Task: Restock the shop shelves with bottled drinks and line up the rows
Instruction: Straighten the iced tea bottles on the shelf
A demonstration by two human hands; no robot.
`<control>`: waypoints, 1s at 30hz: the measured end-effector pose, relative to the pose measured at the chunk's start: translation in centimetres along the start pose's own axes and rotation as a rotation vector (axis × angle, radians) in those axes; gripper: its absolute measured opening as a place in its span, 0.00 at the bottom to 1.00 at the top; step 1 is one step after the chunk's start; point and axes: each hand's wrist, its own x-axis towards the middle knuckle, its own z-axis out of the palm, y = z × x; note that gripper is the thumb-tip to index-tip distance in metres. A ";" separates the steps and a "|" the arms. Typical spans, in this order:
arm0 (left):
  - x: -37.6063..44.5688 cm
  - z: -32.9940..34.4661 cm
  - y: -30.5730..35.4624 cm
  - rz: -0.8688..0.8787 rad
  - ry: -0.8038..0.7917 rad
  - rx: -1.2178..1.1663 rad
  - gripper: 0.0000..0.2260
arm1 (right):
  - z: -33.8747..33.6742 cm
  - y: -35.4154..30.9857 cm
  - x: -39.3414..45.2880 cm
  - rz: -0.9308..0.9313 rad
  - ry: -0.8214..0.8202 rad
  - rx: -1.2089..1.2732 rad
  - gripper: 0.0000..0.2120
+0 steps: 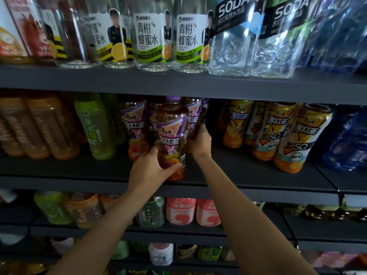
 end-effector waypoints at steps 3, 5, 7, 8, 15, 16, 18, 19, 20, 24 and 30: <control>0.1 0.0 -0.2 0.012 -0.004 -0.039 0.29 | -0.6 0.6 -0.1 -0.010 0.032 -0.029 0.22; 0.0 0.2 -0.4 0.030 0.010 -0.061 0.29 | -1.3 1.0 -0.1 -0.004 0.050 -0.041 0.22; -0.1 0.3 -0.5 0.044 0.031 -0.059 0.29 | -2.1 1.1 -0.1 0.004 0.028 -0.037 0.22; -0.1 0.4 -0.6 0.048 0.041 -0.057 0.29 | -2.4 1.0 0.0 0.006 0.005 -0.045 0.22; -0.2 0.6 -0.4 0.016 0.034 -0.079 0.29 | -3.0 0.6 0.3 0.009 -0.093 -0.093 0.25; -0.1 0.7 -0.3 0.010 0.037 -0.072 0.29 | -2.9 0.5 0.2 0.023 -0.102 -0.091 0.25; -0.1 0.8 -0.1 0.004 0.045 -0.054 0.29 | -3.0 0.3 -0.2 0.052 -0.111 -0.076 0.26; -0.1 0.9 0.0 0.012 0.044 -0.039 0.29 | -3.2 0.4 -0.5 0.055 -0.092 -0.051 0.27; 0.0 1.1 0.1 0.026 0.044 -0.026 0.29 | -3.4 0.6 -1.0 0.050 -0.066 -0.015 0.28; 0.6 2.2 1.3 0.059 0.048 -0.010 0.28 | -4.9 0.7 -4.2 0.054 -0.118 0.208 0.16; 1.6 4.4 4.1 0.097 0.041 -0.062 0.23 | -6.0 -0.8 -5.2 -0.014 -0.184 0.202 0.22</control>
